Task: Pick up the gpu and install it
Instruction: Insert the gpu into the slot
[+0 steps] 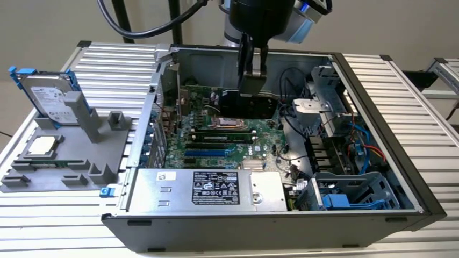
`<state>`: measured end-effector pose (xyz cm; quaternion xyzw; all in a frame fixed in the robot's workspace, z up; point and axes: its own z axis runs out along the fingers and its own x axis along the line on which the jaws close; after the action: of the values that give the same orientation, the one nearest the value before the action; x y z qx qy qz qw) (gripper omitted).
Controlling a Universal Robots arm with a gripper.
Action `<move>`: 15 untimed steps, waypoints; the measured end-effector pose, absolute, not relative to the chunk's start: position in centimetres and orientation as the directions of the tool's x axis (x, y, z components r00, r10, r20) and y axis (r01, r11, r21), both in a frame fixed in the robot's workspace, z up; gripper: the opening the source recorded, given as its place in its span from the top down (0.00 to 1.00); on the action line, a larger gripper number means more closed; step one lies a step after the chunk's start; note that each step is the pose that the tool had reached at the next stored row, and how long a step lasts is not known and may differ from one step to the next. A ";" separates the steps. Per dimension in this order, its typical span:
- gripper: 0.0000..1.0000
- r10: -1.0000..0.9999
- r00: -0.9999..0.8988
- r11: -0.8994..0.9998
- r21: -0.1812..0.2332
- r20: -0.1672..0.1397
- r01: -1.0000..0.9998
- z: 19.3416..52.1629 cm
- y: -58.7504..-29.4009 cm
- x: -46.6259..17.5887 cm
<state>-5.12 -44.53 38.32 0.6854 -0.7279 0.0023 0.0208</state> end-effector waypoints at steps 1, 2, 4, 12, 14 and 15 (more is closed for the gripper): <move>1.00 -0.998 -0.060 0.060 0.025 0.034 -0.998 38.3 -44.5 -5.1; 1.00 -0.998 -0.060 0.060 0.025 0.034 -0.998 38.2 -44.5 -5.1; 1.00 -0.998 -0.060 0.060 0.025 0.034 -0.998 38.1 -44.5 -5.1; 1.00 -0.998 -0.060 0.060 0.025 0.034 -0.998 37.7 -44.5 -5.1; 1.00 -0.998 -0.060 0.060 0.025 0.034 -0.998 37.6 -44.5 -5.1; 1.00 -0.998 -0.060 0.060 0.025 0.034 -0.998 37.5 -44.5 -5.1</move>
<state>-5.12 -44.50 37.55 0.6854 -0.7279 0.0025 0.0208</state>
